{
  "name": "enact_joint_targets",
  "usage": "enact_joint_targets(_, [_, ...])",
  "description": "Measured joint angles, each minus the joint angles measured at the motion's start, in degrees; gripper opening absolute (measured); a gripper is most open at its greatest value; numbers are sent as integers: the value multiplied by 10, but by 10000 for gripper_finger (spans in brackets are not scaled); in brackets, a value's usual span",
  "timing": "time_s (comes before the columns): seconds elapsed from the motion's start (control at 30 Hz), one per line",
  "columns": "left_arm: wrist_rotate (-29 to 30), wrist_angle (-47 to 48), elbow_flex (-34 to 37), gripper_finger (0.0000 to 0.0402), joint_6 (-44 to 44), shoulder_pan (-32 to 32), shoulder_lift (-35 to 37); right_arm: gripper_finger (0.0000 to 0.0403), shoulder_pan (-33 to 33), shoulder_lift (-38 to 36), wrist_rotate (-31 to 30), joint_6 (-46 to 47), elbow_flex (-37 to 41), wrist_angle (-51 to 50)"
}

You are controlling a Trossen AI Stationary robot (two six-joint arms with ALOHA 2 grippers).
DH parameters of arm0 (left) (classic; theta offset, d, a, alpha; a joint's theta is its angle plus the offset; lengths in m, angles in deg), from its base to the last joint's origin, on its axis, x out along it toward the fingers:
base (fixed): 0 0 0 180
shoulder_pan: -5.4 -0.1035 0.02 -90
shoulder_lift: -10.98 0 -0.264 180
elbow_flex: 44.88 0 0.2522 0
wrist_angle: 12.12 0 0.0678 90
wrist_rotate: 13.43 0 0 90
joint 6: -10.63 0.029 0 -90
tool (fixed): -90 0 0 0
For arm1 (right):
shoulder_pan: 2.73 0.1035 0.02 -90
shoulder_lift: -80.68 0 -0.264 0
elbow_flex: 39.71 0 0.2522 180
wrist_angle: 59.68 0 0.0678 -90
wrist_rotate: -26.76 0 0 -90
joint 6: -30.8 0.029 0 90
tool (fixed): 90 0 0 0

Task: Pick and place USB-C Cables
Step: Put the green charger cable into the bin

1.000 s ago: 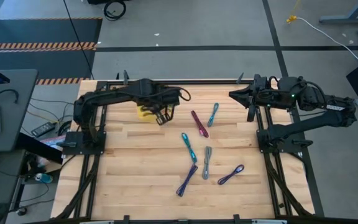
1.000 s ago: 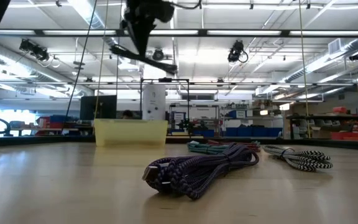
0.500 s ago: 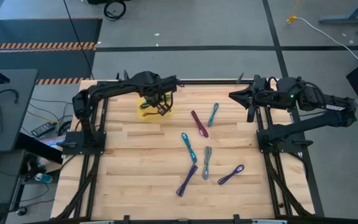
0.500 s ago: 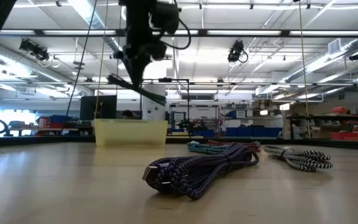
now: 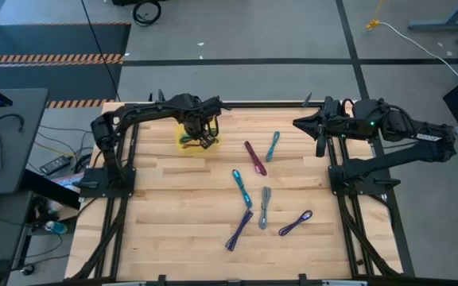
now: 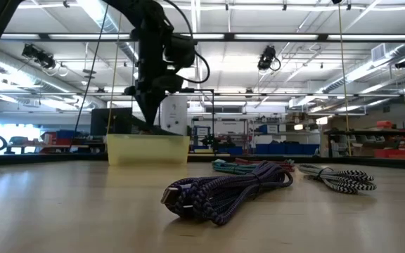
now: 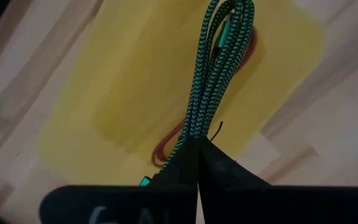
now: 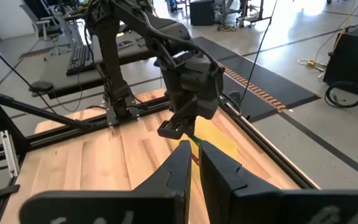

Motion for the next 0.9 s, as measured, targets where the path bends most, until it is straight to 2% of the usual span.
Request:
enact_joint_targets(0.17, [-32,-63,0,0,20,-16,0,39,0,0,0,12,0,0])
enact_joint_targets(0.9, [-72,-82,0,0,73,-48,0,39,0,0,0,34,0,1])
